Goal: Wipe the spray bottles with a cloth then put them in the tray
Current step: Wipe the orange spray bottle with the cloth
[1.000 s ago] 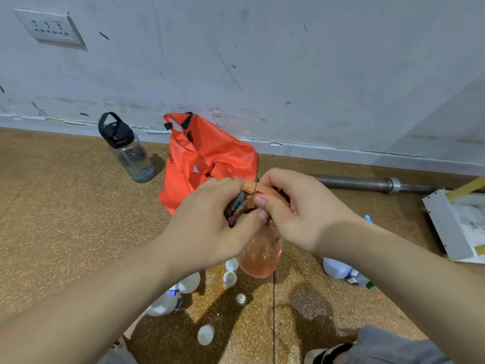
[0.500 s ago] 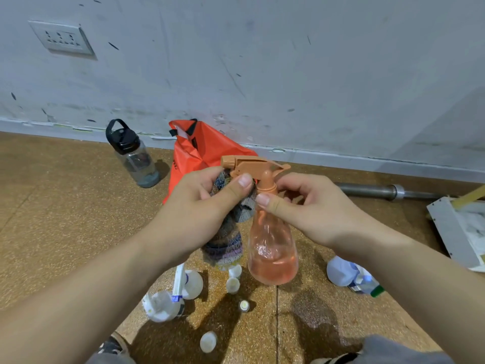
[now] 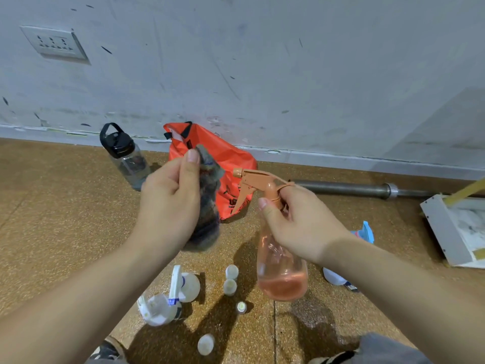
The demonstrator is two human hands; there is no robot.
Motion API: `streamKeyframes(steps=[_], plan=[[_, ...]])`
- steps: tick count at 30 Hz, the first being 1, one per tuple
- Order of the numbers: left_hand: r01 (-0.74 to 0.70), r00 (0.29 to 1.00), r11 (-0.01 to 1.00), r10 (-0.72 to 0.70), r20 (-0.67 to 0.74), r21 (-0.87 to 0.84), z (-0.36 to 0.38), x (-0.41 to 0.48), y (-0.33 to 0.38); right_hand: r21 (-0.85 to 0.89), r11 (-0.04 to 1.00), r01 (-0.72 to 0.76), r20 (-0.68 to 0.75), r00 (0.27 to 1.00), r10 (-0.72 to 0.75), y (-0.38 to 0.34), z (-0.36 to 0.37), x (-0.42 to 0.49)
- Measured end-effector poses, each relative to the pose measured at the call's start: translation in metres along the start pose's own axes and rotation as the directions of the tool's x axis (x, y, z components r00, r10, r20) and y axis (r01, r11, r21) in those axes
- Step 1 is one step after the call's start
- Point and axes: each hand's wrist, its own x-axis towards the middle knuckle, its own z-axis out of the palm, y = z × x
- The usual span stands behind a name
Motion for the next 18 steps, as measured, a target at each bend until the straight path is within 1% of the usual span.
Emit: streamKeyframes(steps=[1, 2, 3, 4, 5, 6, 7, 9, 10, 12, 13, 14, 15, 16, 18], plan=[[-0.142, 0.990, 0.987, 0.141, 0.018, 0.068, -0.003, -0.003, 0.008, -0.033, 0.999, 0.019, 0.016, 1.000, -0.018, 0.000, 0.003, -0.001], [-0.308, 0.950, 0.943, 0.298, 0.090, 0.127, -0.003, -0.007, 0.015, -0.065, 0.997, 0.050, 0.034, 0.998, -0.048, -0.001, 0.005, -0.002], [-0.462, 0.881, 0.868, 0.423, 0.213, 0.184, 0.000, -0.011, 0.017, -0.088, 0.992, 0.086, 0.056, 0.995, -0.081, -0.004, 0.007, -0.003], [-0.592, 0.791, 0.763, 0.489, 0.367, 0.260, 0.004, -0.015, 0.015, -0.101, 0.987, 0.127, 0.076, 0.990, -0.120, -0.006, 0.007, -0.004], [-0.684, 0.710, 0.654, 0.498, 0.498, 0.322, 0.009, -0.017, 0.011, -0.103, 0.981, 0.166, 0.100, 0.983, -0.156, -0.008, 0.006, -0.004], [-0.720, 0.677, 0.581, 0.469, 0.567, 0.379, 0.012, -0.019, 0.005, -0.086, 0.977, 0.197, 0.120, 0.975, -0.186, -0.009, 0.006, -0.005], [-0.725, 0.672, 0.561, 0.453, 0.586, 0.399, 0.013, -0.018, 0.000, -0.055, 0.973, 0.223, 0.130, 0.968, -0.215, -0.010, 0.005, -0.005], [-0.744, 0.652, 0.568, 0.499, 0.571, 0.353, 0.010, -0.014, -0.003, 0.005, 0.970, 0.242, 0.130, 0.962, -0.241, -0.010, 0.003, -0.005], [-0.755, 0.646, 0.553, 0.535, 0.544, 0.352, 0.007, -0.011, -0.004, 0.025, 0.967, 0.253, 0.124, 0.959, -0.254, -0.010, 0.003, -0.005], [-0.762, 0.647, 0.492, 0.593, 0.479, 0.421, 0.004, -0.006, -0.006, 0.003, 0.953, 0.303, 0.127, 0.945, -0.300, -0.010, 0.004, -0.005], [-0.754, 0.655, 0.473, 0.598, 0.462, 0.456, 0.003, -0.005, -0.006, -0.032, 0.949, 0.314, 0.138, 0.942, -0.307, -0.010, 0.004, -0.005], [-0.737, 0.673, 0.480, 0.584, 0.453, 0.477, 0.004, -0.005, -0.006, -0.069, 0.949, 0.308, 0.145, 0.944, -0.296, -0.010, 0.003, -0.005], [-0.705, 0.708, 0.513, 0.552, 0.441, 0.490, 0.005, -0.006, -0.006, -0.105, 0.954, 0.282, 0.151, 0.952, -0.265, -0.010, 0.002, -0.006], [-0.654, 0.757, 0.572, 0.502, 0.419, 0.495, 0.007, -0.006, -0.007, -0.134, 0.959, 0.250, 0.151, 0.962, -0.229, -0.010, 0.002, -0.006], [-0.503, 0.861, 0.720, 0.367, 0.353, 0.478, 0.009, -0.004, -0.007, -0.175, 0.965, 0.197, 0.161, 0.972, -0.169, -0.011, 0.000, -0.007]])
